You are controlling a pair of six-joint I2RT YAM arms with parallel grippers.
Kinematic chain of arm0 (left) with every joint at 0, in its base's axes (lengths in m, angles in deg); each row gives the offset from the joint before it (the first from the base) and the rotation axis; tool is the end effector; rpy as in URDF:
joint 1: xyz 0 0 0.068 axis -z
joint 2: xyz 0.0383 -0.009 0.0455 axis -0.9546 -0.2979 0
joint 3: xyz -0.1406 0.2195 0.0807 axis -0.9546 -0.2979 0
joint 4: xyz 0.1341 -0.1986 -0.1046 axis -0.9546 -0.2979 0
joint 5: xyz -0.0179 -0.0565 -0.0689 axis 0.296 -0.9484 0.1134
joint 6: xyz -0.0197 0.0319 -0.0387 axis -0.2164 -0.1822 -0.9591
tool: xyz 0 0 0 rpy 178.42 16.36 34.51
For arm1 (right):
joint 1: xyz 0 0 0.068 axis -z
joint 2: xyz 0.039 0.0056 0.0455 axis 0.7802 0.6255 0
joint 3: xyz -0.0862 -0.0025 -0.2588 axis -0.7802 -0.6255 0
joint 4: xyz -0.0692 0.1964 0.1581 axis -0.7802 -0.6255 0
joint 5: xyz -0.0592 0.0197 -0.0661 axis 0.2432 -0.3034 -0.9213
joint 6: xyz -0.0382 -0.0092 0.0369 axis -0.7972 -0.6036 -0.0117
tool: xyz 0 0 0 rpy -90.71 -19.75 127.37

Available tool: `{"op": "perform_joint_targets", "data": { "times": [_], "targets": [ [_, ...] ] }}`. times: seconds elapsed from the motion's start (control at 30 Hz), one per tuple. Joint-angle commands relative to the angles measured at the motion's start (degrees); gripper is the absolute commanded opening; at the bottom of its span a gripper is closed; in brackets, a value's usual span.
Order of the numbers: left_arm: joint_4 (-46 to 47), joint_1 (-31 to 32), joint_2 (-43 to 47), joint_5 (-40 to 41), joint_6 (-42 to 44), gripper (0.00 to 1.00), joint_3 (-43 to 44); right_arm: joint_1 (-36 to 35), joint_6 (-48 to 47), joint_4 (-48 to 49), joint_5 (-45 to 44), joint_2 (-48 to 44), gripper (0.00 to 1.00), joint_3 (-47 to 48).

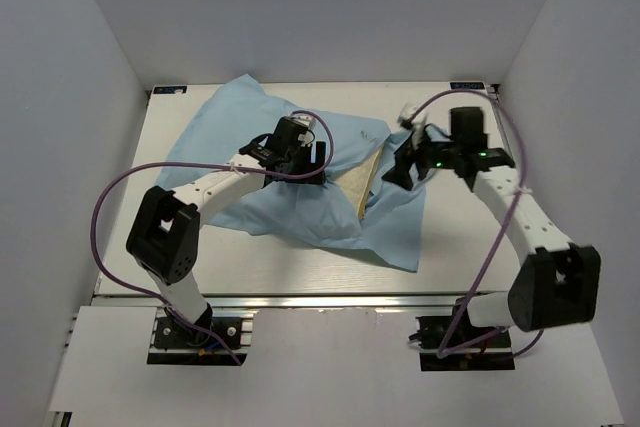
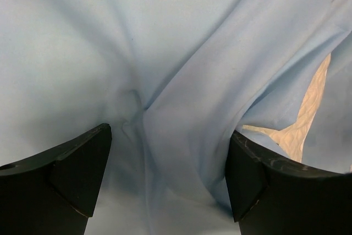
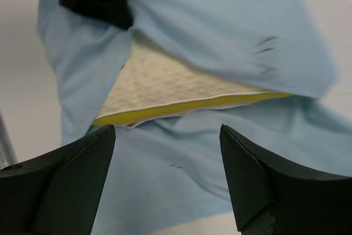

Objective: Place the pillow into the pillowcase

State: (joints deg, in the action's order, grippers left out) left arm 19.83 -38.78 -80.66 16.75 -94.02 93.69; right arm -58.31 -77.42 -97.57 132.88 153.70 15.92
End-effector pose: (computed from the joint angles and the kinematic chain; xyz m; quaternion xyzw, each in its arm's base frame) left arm 0.3123 -0.2086 0.2399 0.0904 0.9371 -0.1468 0.3035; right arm 0.2823 0.0601 0.3302 -0.4310 0.7109 0.2371 0.5027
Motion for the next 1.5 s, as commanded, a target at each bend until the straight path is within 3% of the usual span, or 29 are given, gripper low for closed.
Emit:
{"op": "perform_joint_targets", "data": {
  "times": [0.0, 0.17, 0.33, 0.57, 0.73, 0.77, 0.83, 0.87, 0.97, 1.2, 1.47],
  "targets": [
    [0.0, -0.1, 3.5, -1.5, 0.3, 0.88, -0.5, -6.1, -3.4, 2.3, -7.8, 6.3, 0.82, -4.9],
    [0.3, -0.1, 4.6, -1.5, 0.3, 0.88, -1.4, -7.6, 1.0, 3.6, -14.4, 15.6, 0.81, -2.2],
    [1.3, -0.1, 4.3, -3.6, 0.1, 0.88, -1.4, -12.4, 8.1, 9.3, -23.2, 19.3, 0.78, -5.9],
    [1.2, -0.1, 4.8, -3.7, 0.1, 0.88, -1.9, -14.7, 20.9, 13.5, -27.6, 26.4, 0.74, -3.0],
    [1.3, -0.1, 5.6, -3.4, 0.4, 0.88, -2.5, -14.7, 23.2, 14.5, -33.3, 28.3, 0.58, -3.0],
    [1.4, -0.1, 5.6, -3.5, 0.5, 0.88, -2.6, -14.7, 23.0, 14.6, -33.6, 28.1, 0.51, -4.0],
    [1.5, -0.1, 5.6, -3.5, 0.6, 0.88, -2.6, -14.3, 22.8, 14.6, -33.0, 26.4, 0.35, -4.8],
    [1.5, -0.1, 5.5, -3.5, 0.6, 0.88, -2.5, -14.1, 22.8, 14.5, -32.3, 25.6, 0.17, -5.1],
    [1.7, -0.1, 5.5, -3.5, 0.7, 0.88, -2.5, -12.8, 22.9, 13.1, -29.4, 20.5, 0.00, -6.2],
    [1.9, -0.1, 4.0, -3.2, 0.9, 0.88, -2.0, -9.1, 24.4, 8.7, -19.7, 6.5, 0.00, -6.0],
    [0.7, -0.1, 2.0, -2.7, 1.3, 0.89, 0.8, -6.5, 27.1, 8.3, -5.6, -2.6, 0.00, -6.3]
  ]
}}
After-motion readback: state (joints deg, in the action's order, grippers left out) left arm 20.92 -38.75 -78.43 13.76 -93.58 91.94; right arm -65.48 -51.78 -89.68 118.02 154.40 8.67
